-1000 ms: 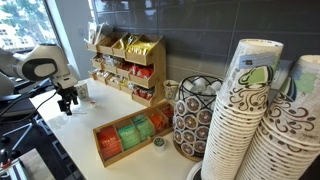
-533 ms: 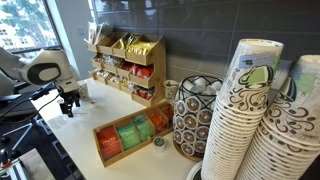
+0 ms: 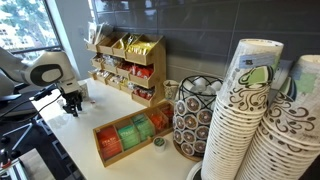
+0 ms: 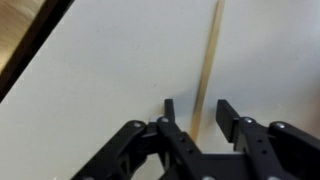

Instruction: Place the straw in the cup

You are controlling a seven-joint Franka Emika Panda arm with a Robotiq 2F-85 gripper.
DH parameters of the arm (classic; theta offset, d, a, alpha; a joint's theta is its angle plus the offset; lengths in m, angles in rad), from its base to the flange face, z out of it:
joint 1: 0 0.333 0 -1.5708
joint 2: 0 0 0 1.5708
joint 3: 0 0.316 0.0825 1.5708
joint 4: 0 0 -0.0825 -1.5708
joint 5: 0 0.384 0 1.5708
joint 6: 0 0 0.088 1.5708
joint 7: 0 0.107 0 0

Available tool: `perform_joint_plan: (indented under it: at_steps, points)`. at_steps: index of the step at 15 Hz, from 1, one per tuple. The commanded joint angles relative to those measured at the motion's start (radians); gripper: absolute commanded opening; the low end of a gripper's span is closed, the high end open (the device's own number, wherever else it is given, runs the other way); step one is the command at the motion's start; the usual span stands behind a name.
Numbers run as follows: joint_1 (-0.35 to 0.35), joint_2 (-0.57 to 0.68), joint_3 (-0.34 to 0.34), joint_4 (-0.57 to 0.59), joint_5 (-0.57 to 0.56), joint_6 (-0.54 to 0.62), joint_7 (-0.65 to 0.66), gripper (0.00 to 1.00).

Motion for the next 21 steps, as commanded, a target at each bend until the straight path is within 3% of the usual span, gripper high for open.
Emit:
perform_joint_plan:
  at_steps: [1,4,11,15,21]
  points:
    - [0.005,0.008,-0.017,-0.007,-0.042,0.026,0.055,0.18]
    - [0.005,0.007,-0.023,-0.008,-0.059,0.025,0.077,0.00]
    - [0.012,-0.008,-0.031,-0.011,-0.073,0.026,0.078,0.02]
    - [0.051,-0.056,-0.055,-0.030,0.007,0.078,-0.047,0.02]
    - [0.142,-0.173,-0.113,-0.042,0.183,0.069,-0.412,0.02]
